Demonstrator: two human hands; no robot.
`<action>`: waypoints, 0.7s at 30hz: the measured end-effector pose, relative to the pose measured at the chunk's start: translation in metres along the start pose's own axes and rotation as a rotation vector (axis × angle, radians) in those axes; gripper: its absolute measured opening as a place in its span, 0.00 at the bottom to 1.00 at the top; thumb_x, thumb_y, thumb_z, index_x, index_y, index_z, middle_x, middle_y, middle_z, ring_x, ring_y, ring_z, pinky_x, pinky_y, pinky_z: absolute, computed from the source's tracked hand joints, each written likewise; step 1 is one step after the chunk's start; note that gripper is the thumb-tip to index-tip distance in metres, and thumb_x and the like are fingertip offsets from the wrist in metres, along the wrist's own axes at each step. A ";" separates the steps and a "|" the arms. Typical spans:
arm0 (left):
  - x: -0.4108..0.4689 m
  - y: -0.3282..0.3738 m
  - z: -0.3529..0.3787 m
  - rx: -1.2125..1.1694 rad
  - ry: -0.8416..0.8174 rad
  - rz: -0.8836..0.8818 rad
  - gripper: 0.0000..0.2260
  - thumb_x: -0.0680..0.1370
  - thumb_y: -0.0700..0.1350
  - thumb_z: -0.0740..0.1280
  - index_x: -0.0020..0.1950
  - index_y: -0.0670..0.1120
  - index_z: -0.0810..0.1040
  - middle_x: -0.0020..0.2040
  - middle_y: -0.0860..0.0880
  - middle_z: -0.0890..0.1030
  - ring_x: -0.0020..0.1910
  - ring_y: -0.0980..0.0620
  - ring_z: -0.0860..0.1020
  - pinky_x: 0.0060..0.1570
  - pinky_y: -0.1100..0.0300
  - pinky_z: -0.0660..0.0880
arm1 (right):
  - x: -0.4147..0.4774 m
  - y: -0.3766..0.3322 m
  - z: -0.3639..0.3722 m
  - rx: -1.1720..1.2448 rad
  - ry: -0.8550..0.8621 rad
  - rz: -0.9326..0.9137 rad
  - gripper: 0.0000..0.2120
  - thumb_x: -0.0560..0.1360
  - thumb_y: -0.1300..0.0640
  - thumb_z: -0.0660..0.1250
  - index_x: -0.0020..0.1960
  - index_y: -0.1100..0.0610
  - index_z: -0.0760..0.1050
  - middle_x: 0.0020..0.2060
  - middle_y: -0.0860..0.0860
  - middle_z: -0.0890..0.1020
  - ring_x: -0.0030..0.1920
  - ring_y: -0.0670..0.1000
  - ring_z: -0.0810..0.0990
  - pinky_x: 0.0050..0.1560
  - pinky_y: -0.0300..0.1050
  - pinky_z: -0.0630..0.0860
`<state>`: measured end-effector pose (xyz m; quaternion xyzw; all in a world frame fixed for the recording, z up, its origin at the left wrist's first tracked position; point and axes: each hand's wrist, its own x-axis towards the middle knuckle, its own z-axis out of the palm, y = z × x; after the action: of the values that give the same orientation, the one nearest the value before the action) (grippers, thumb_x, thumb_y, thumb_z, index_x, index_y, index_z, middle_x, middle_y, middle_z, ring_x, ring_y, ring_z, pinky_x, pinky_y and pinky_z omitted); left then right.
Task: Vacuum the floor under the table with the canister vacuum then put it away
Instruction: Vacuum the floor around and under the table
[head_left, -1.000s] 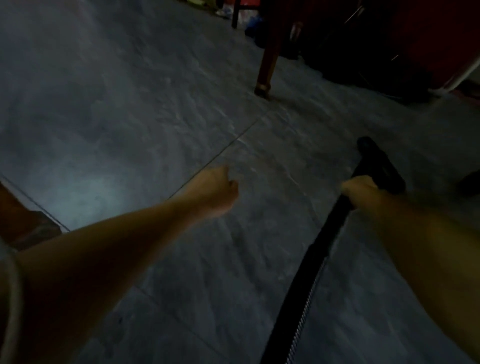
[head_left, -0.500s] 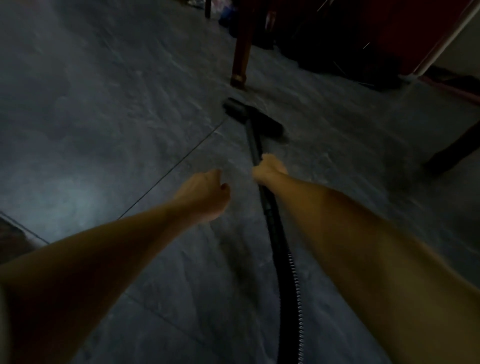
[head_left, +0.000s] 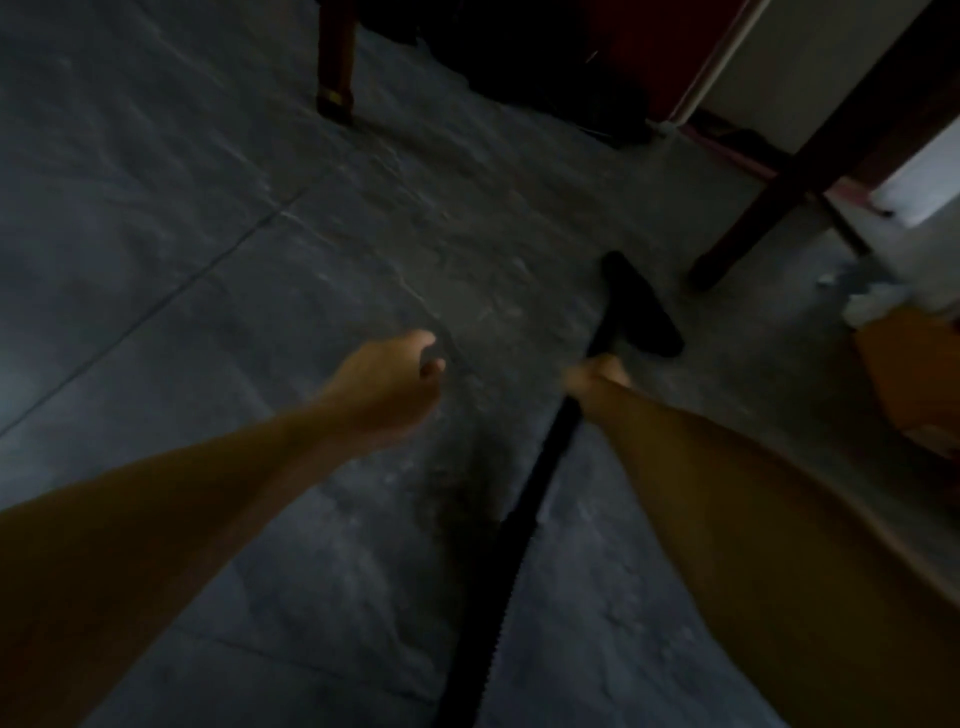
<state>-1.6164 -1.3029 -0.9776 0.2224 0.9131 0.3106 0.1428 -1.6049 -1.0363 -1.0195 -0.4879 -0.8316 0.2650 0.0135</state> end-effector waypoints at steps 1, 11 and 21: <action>-0.001 0.003 0.003 0.013 -0.015 0.003 0.25 0.79 0.54 0.54 0.72 0.43 0.66 0.71 0.41 0.71 0.70 0.41 0.68 0.67 0.53 0.64 | -0.007 -0.010 0.008 0.002 -0.023 -0.047 0.25 0.76 0.53 0.66 0.69 0.64 0.71 0.66 0.59 0.75 0.66 0.59 0.75 0.63 0.49 0.72; -0.041 0.006 -0.006 0.002 0.017 0.036 0.19 0.81 0.48 0.57 0.71 0.45 0.68 0.69 0.42 0.73 0.68 0.42 0.70 0.64 0.54 0.66 | -0.021 0.026 -0.044 -0.105 -0.085 0.028 0.24 0.74 0.51 0.66 0.65 0.64 0.71 0.59 0.58 0.75 0.64 0.59 0.74 0.63 0.49 0.70; -0.112 -0.050 -0.040 0.089 -0.052 0.006 0.21 0.81 0.49 0.57 0.73 0.44 0.66 0.69 0.41 0.73 0.68 0.42 0.70 0.65 0.54 0.66 | -0.156 0.020 0.030 0.009 0.061 0.173 0.28 0.77 0.51 0.63 0.72 0.64 0.63 0.68 0.60 0.73 0.67 0.60 0.73 0.66 0.52 0.70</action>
<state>-1.5515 -1.4137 -0.9648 0.2394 0.9213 0.2641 0.1554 -1.5150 -1.1692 -1.0172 -0.5656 -0.7844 0.2540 0.0184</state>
